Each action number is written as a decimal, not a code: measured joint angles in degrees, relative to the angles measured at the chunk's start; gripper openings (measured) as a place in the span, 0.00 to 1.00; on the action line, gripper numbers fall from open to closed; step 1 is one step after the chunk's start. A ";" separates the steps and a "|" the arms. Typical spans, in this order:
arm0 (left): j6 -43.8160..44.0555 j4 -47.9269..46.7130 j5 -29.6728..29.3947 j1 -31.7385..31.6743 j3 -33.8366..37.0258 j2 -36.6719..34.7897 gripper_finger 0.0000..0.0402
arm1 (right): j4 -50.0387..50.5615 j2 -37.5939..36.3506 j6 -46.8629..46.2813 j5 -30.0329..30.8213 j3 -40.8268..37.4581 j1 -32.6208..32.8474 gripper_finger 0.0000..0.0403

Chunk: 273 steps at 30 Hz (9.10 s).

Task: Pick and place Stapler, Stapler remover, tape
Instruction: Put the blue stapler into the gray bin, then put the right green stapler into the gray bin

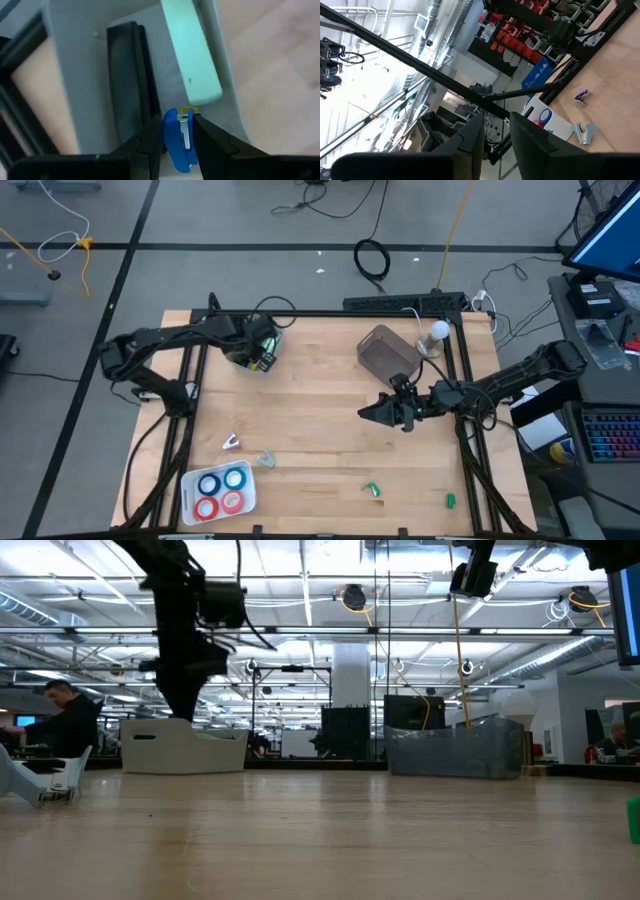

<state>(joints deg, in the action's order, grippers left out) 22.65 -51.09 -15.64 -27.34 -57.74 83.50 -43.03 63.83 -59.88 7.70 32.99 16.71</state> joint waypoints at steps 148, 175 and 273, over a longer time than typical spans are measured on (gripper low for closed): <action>-0.50 31.63 9.68 19.52 0.02 -16.85 0.49 | 60.83 12.18 -77.96 -39.87 3.17 35.28 0.43; -0.32 31.63 9.70 19.54 0.02 -16.85 0.49 | 59.99 15.44 -78.73 -42.28 3.06 30.34 0.42; -3.32 31.21 9.64 19.63 -0.02 -16.87 0.49 | 52.72 21.10 -81.99 -46.29 2.51 32.74 0.42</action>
<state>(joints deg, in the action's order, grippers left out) 19.33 -19.88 -6.00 -7.70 -57.76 66.63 9.69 84.93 -141.87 -38.58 35.51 49.45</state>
